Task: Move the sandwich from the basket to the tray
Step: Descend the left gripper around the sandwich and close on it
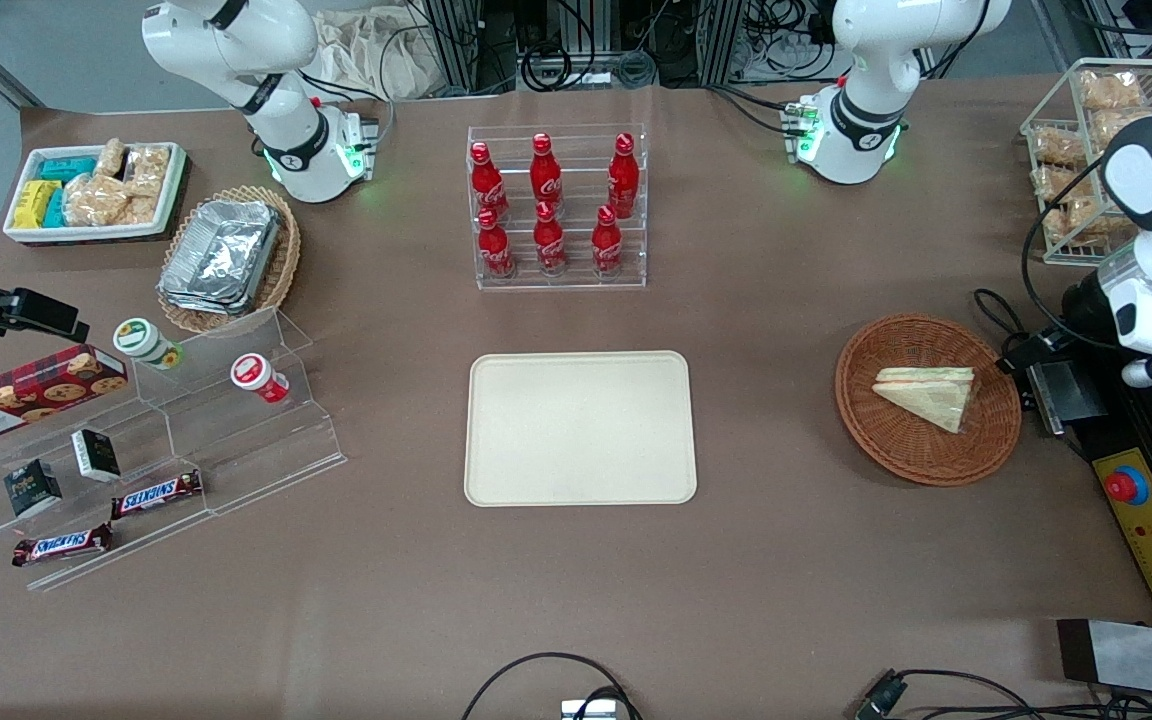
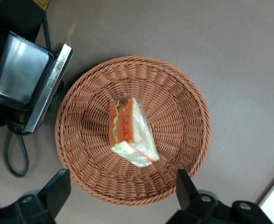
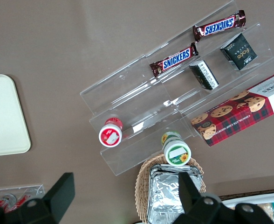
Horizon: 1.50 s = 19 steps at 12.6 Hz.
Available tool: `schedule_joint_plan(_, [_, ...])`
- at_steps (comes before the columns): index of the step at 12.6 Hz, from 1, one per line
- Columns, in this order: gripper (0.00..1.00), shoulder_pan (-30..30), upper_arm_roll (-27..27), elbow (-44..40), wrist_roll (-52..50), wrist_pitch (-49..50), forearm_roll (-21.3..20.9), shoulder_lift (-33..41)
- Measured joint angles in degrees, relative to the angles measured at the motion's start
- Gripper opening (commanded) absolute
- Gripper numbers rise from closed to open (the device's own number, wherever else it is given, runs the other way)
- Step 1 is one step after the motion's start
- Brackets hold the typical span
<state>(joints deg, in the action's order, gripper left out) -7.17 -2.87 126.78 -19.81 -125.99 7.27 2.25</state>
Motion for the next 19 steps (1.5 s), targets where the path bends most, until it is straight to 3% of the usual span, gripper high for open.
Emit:
schedule_joint_plan(13, [1.0, 0.1, 0.1, 14.5, -4.4, -24.3, 15.4, -3.9])
schedule_joint_plan(19, [1.0, 0.4, 0.4, 15.7, -4.5, -30.0, 16.4, -7.4])
